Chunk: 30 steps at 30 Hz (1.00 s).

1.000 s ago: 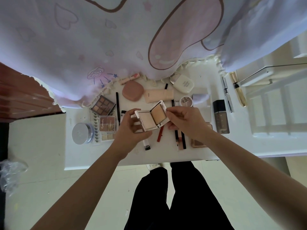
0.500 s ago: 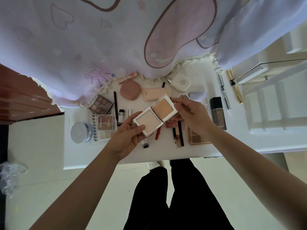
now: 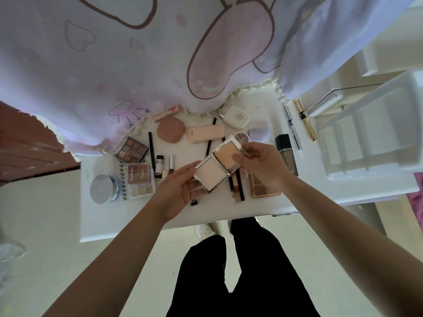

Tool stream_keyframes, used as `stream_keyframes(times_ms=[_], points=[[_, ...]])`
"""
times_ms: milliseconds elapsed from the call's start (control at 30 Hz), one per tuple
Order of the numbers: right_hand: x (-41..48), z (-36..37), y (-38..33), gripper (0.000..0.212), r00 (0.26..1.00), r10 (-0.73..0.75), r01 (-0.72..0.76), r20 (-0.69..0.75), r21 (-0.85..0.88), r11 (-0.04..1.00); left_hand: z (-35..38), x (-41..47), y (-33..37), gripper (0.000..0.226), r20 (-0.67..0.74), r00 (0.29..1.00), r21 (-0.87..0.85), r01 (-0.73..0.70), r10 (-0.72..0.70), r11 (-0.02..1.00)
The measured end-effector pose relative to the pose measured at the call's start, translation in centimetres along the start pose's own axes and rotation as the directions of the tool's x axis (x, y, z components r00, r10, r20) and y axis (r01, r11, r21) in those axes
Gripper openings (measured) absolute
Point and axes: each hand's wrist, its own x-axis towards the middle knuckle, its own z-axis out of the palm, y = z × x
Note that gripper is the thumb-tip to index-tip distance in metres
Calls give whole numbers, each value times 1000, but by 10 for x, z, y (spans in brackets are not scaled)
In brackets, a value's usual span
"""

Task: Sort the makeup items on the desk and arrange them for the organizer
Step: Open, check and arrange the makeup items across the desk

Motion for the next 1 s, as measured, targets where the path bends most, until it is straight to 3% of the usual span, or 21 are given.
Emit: stream_keyframes(times_ms=[233,500,567,633,700,800,1000], points=[[-17,-24,4,27,988,25,6,-152,197,980,25,7,-19,24,6,1000,254,-14,13,967],[-16,-60,27,28,983,62,-7,-172,304,953,65,24,-34,26,22,998,279,-67,64,958],[-9,-69,38,26,951,17,33,-310,156,987,72,28,-34,27,1,996,251,-90,93,964],[-3,-77,54,29,910,-72,8,-409,-156,988,81,32,-31,26,-37,992,208,-109,119,972],[-1,-81,69,42,933,-106,-24,-344,-353,935,93,38,-26,23,-90,988,173,-111,127,979],[-1,-86,85,47,963,-154,52,-221,-407,912,116,54,-17,22,-135,981,180,-111,136,977],[-6,-82,95,52,972,-202,135,-118,-422,896,151,74,-12,19,-221,967,187,-83,124,979]])
